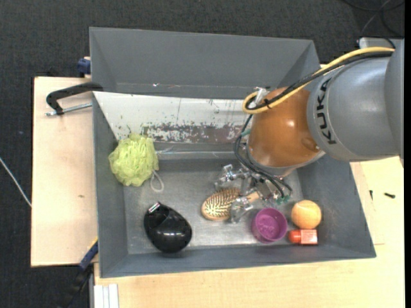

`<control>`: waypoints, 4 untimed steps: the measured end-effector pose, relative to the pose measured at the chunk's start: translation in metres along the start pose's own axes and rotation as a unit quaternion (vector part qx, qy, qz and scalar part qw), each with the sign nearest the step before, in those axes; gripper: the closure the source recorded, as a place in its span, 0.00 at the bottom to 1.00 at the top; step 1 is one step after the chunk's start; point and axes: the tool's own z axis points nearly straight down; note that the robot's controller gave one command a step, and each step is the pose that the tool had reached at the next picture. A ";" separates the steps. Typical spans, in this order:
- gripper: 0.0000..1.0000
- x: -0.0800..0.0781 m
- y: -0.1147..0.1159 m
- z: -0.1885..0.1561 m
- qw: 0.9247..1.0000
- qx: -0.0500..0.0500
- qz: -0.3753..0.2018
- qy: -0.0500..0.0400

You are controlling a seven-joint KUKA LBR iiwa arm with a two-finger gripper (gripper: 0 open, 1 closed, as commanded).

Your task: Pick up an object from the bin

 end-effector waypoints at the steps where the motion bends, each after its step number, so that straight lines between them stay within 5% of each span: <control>1: 1.00 -0.001 0.000 -0.007 1.000 0.000 0.000 -0.001; 4: 1.00 0.001 0.001 -0.036 1.000 -0.001 0.000 0.003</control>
Offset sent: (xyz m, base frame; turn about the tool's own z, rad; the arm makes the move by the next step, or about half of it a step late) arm 0.0000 -0.0001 0.0072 0.0000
